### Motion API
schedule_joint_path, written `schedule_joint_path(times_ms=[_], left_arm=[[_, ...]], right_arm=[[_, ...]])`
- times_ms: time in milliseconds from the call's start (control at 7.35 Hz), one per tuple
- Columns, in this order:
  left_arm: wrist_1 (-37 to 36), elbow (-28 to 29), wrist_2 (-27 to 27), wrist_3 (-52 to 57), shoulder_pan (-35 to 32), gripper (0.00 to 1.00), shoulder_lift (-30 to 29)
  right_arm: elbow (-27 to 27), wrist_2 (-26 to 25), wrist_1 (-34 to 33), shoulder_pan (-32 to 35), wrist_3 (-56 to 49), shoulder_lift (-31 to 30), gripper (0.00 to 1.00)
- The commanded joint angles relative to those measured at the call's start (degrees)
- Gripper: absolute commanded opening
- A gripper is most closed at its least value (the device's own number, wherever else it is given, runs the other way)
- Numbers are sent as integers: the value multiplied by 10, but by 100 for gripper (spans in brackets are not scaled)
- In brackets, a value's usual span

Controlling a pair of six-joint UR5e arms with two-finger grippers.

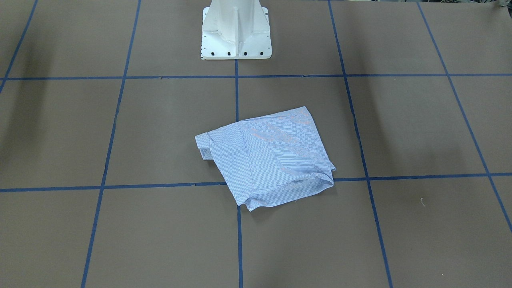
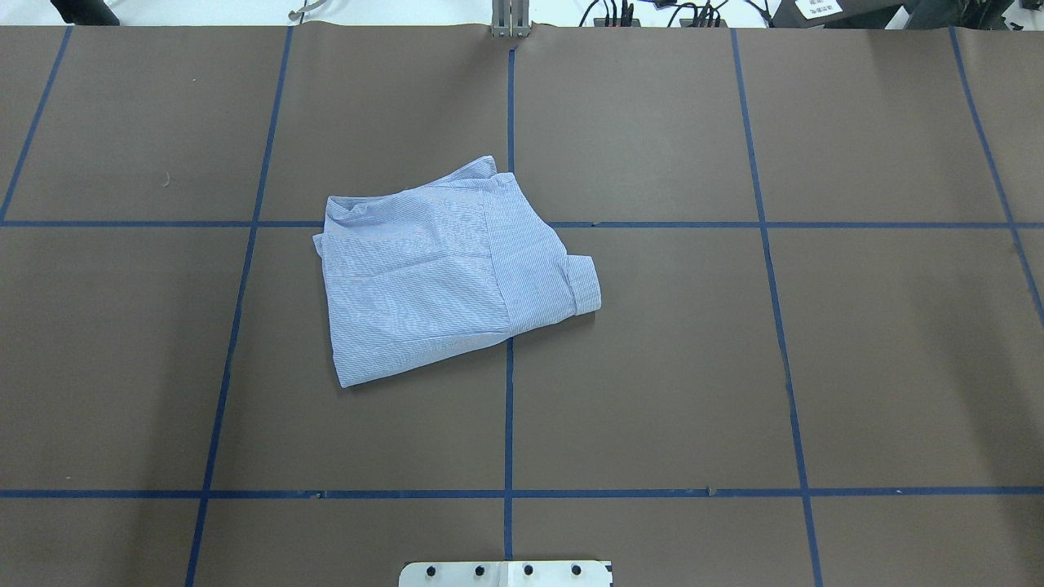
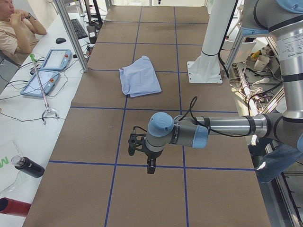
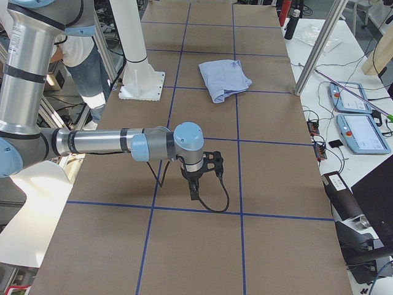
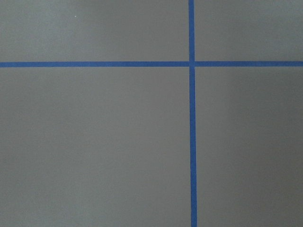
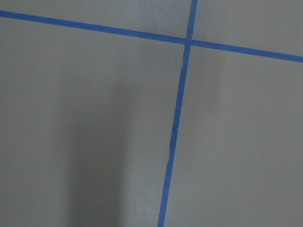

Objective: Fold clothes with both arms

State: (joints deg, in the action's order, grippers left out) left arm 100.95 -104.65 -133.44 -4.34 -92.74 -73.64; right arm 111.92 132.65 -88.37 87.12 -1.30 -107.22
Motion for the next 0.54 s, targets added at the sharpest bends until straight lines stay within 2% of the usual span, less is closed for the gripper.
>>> schedule_joint_path(times_ms=[0,408], left_arm=[[10,0,-1,0,2,100,-1],[10,-4,-1,0,36,100,-5]], right_arm=[[4,2,-5,2,-7,-5,100],[0,-3,5,2,-14,-15,100]])
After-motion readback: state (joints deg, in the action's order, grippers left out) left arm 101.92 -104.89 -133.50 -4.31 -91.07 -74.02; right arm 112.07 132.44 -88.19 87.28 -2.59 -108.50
